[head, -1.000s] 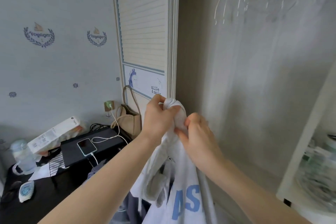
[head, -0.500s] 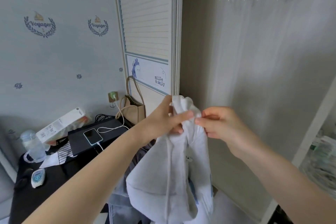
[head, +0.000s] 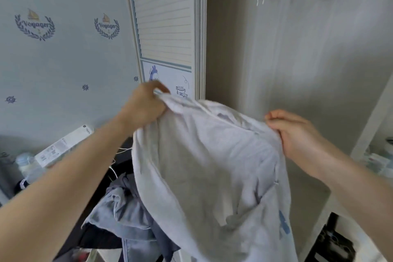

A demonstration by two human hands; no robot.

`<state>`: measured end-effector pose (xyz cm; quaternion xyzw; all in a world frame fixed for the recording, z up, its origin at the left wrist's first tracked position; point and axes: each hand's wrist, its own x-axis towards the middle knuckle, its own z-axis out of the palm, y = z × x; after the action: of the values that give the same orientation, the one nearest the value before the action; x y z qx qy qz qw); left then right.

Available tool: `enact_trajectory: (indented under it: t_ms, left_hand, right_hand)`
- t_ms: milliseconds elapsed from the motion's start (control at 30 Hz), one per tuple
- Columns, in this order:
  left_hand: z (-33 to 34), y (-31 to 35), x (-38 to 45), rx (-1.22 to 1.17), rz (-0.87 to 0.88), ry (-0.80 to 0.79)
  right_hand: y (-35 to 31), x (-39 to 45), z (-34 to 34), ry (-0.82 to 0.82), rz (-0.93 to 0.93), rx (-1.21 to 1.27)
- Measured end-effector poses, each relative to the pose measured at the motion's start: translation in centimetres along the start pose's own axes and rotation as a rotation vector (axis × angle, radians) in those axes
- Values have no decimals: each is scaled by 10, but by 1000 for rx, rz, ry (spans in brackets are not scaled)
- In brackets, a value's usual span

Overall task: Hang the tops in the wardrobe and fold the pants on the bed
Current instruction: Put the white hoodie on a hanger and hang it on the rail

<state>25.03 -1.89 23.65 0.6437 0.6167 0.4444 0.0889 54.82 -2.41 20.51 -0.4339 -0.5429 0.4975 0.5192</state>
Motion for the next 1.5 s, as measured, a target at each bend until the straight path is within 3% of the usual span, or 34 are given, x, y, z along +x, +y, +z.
enact_trajectory:
  t_ms: [67,167,200,267,367,433,567,633,733,833,900,933,1033,1100,1233,1300,1400,1500]
  left_hand:
    - [-11,23,21,-73,44,72]
    - [2,41,46,71,128,111]
    - [13,41,51,167,149,121]
    - [38,31,52,389,135,40]
    - [76,1,23,686,59,-311]
    - [96,-16,-5,589,-26,-415]
    - [128,-12,-61,-67,-290,-478]
    - [145,-6,-86,-216,-357,-603]
    - [180,-17,-112,-15,-359,-791]
    - [207,-40,-121,296,-290,-722]
    - [214,-54,-121,414,-468,-656]
    - [214,-61,-121,378,-626,-695]
    - [206,-70,-119,34,-1041,-978]
    - [205,-75,-119,-238,-1079,-883]
    - [208,-59,-101,-822,-1141,-372]
    - [200,-41,-76,-1041,-1106,-208]
    - [175,0,-44,-1110,-981,-192]
    - [164,42,-21,-1044,-812,-250]
  right_hand:
    - [6,-11,5,-136,-49,-390]
    - [14,-22,19,-321,-130,-803]
    - [14,-21,21,-335,-134,-793]
    - [10,-18,19,-297,-58,-493]
    - [-1,-12,5,-114,9,-43]
    - [-4,-9,-2,2,0,64]
    - [0,-8,-6,100,-24,40]
    - [2,-7,-8,131,5,77]
    - [0,-6,-5,118,80,96]
    - [1,-9,-5,84,123,86]
    - [2,-10,-11,88,130,79]
    - [3,-9,-16,99,138,79]
    - [8,-4,-37,131,190,82]
    - [12,-2,-45,141,181,93]
    - [21,2,-67,116,88,12]
    - [29,10,-89,31,20,-190]
    - [50,17,-112,-191,56,-776]
    - [82,21,-119,-257,130,-1286]
